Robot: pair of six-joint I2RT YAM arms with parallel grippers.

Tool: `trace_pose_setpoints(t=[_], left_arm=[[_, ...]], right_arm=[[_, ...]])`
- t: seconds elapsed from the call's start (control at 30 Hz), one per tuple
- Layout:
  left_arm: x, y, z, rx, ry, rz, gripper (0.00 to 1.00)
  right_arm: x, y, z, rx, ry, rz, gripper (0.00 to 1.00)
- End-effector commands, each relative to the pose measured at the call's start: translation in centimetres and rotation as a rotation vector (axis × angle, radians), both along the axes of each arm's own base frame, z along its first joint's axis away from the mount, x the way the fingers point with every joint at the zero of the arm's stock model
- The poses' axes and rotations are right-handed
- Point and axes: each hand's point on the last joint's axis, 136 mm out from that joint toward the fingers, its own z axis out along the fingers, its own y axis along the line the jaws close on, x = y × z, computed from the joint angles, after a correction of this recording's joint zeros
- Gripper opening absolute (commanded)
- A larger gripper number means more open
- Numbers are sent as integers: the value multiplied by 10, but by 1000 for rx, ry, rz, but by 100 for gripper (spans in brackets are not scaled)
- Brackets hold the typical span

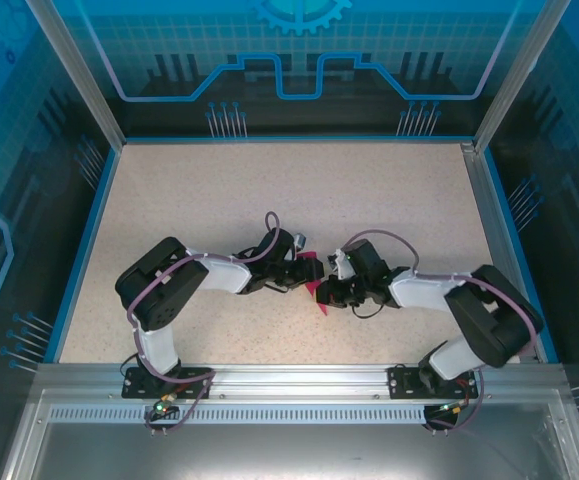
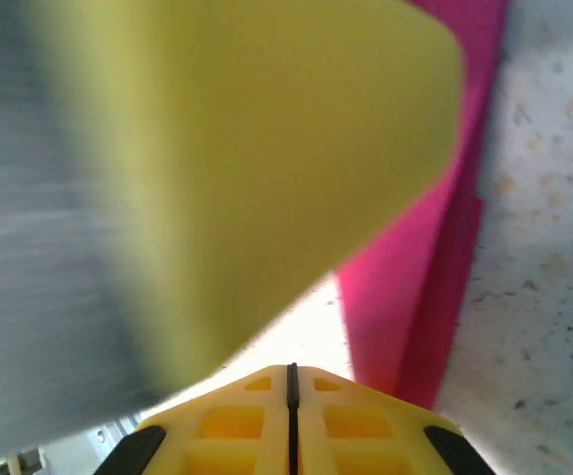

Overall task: Fold a paper plane with a square sheet of paper (pick it up from the middle)
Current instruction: Fold the wing for the fifth time at the center of the table.

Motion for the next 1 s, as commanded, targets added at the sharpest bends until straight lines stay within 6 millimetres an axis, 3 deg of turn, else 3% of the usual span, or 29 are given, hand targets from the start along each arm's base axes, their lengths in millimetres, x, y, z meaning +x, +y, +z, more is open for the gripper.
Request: trace_pose_setpoints(t=[0.0, 0.2, 0.47, 0.67, 0.83, 0.97], left_arm=[[-11, 9, -38, 84, 66, -6, 47], [-10, 9, -36, 87, 62, -9, 47], [-12, 11, -34, 92, 75, -6, 47], [-15, 12, -34, 105, 85, -17, 47], [-16, 14, -33, 117, 79, -23, 47], [-19, 16, -35, 117, 87, -21, 47]], right_arm=[[-5, 2, -16, 13, 57, -17, 8], [-27, -18, -42, -65, 122, -20, 8], [-45, -39, -43, -121, 110, -21, 12], [-38, -29, -16, -40, 45, -15, 14], [-18, -14, 18, 12, -27, -8, 15], [-5, 0, 31, 48, -39, -1, 15]])
